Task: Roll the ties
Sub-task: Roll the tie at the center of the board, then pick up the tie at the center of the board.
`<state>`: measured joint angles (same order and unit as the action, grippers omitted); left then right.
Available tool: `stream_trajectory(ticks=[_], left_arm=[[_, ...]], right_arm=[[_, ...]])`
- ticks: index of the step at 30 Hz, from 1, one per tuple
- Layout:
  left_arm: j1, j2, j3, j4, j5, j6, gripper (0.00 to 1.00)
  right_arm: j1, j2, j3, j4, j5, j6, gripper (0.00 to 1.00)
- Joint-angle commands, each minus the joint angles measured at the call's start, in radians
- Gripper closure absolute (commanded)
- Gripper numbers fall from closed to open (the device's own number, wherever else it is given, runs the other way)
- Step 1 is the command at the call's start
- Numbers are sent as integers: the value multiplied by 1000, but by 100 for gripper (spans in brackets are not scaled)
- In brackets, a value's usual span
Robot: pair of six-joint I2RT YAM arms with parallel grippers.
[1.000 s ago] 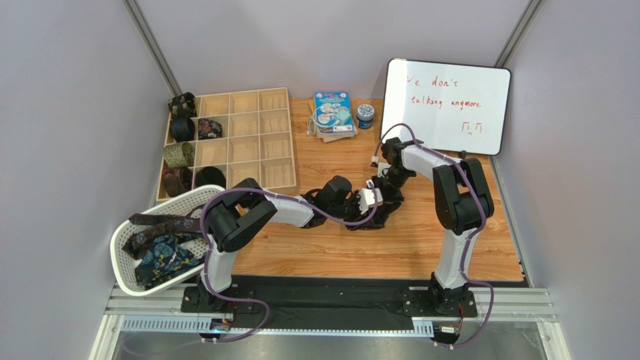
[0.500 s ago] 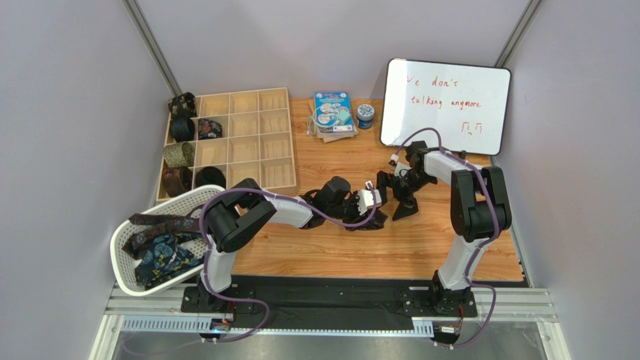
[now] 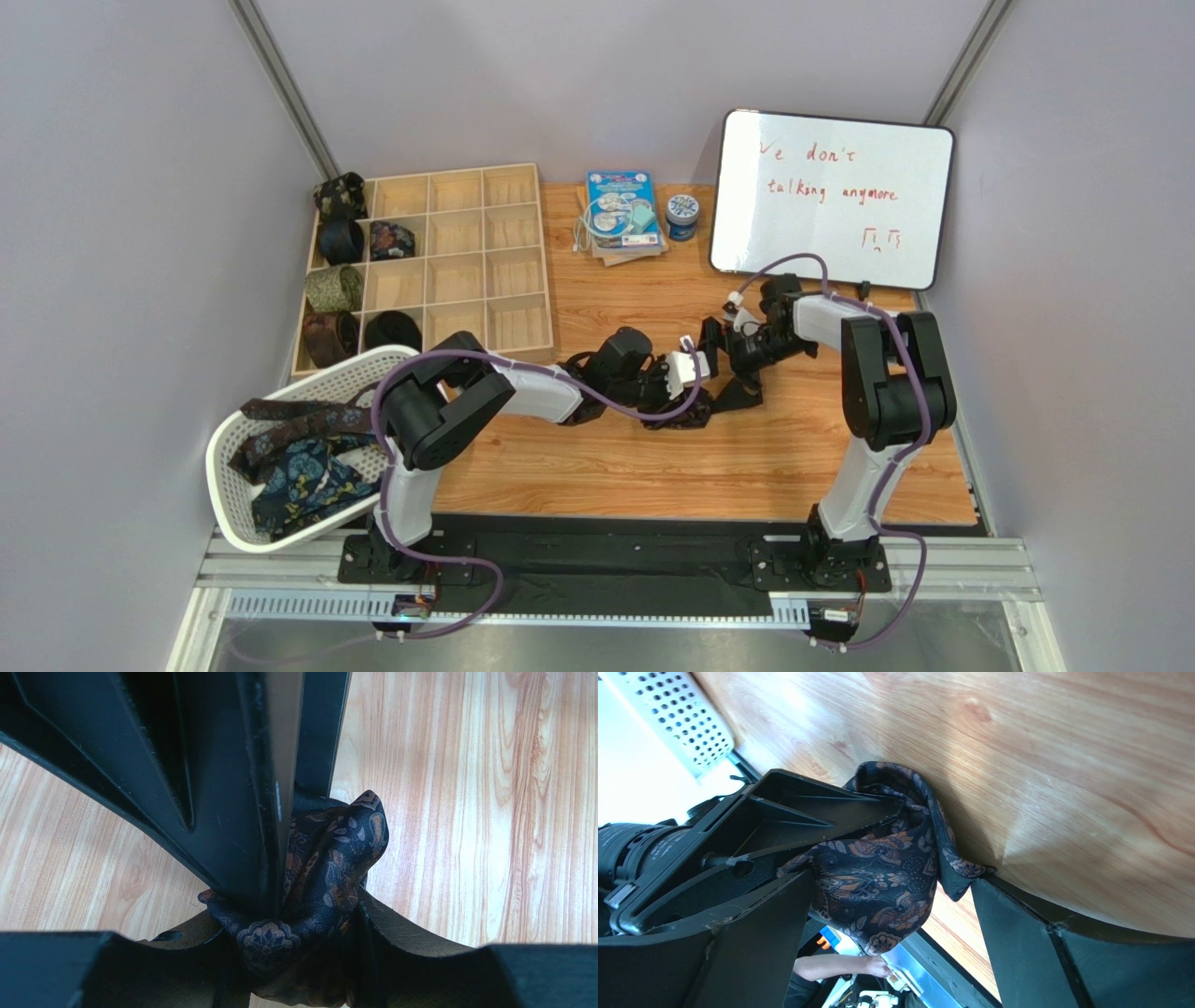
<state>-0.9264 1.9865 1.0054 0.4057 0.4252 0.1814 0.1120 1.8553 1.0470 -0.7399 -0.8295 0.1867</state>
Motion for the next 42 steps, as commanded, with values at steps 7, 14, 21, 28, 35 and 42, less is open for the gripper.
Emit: stream_trajectory(ticks=[7,14,21,28,35,42], left_arm=[[8,51,-21,-159,-13,20,80],[9,49,-22,-168,-11,20,80],[9,54,-14,-171,-3,16,80],[11,52,-8,-183,0,18,80],[11,52,-10,-183,-2,16,80],[12,54,-8,-179,-8,12,80]], right_arm=[[-86,-73,-90,143,-42,-12,0],[-91,-146,-140,191,-40,-23,0],[-37,-142,-146,264,70,-24,0],[-18,-108,-143,321,-66,3,0],[-9,-146,-150,326,-154,11,0],[9,-145,-147,248,-160,-32,25]])
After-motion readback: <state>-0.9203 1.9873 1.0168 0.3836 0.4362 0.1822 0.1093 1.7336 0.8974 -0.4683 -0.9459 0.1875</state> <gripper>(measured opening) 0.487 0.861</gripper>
